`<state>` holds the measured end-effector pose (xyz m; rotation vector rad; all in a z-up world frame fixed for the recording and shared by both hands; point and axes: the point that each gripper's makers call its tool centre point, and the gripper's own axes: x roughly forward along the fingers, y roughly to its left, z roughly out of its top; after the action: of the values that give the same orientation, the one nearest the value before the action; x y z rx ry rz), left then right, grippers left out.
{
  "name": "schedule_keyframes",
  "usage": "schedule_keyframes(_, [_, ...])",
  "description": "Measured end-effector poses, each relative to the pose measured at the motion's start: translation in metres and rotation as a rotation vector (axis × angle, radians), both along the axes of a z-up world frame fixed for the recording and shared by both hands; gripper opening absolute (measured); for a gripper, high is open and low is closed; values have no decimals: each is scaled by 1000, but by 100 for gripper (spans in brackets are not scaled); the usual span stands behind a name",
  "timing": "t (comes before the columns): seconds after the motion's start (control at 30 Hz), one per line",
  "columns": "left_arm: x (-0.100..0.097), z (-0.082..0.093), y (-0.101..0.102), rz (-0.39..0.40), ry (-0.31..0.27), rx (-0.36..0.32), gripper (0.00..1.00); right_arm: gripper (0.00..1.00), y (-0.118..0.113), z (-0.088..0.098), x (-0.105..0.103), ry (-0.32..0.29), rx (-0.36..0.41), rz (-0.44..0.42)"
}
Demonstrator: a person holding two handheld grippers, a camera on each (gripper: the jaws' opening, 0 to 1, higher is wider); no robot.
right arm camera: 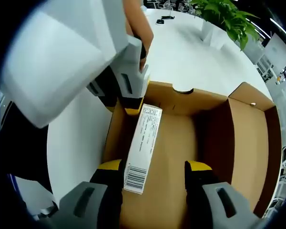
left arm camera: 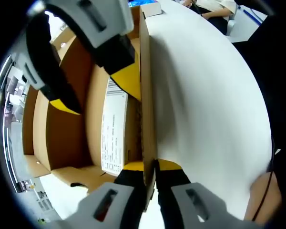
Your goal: Operate the shoe box by opening the lid, removing the specified soft item, and placing it in the target area until the item is outside and the box remains undamaged.
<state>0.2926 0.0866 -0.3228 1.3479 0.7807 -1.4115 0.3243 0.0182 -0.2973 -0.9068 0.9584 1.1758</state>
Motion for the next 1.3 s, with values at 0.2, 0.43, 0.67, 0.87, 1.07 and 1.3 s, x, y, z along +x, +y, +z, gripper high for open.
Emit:
schedule_keyframes(0.2, [0, 0, 0, -1, 1, 0, 5, 49, -5, -4, 3, -4, -17, -13])
schedule_keyframes(0.43, [0, 0, 0, -4, 1, -1, 5, 39, -5, -6, 5, -19, -31, 4])
schedule_keyframes(0.67, [1, 0, 0, -4, 1, -1, 5, 29, 0, -10, 3, -10, -21, 34])
schedule_keyframes(0.87, [0, 0, 0, -5, 2, -3, 5, 23, 1, -18, 1, 8, -26, 27])
schedule_keyframes(1.07, [-1, 0, 0, -4, 3, -2, 5, 22, 2, -20, 0, 19, -15, 27])
schedule_keyframes(1.3, [-1, 0, -2, -55, -1, 1, 5, 23, 0, -37, 1, 6, -50, 68])
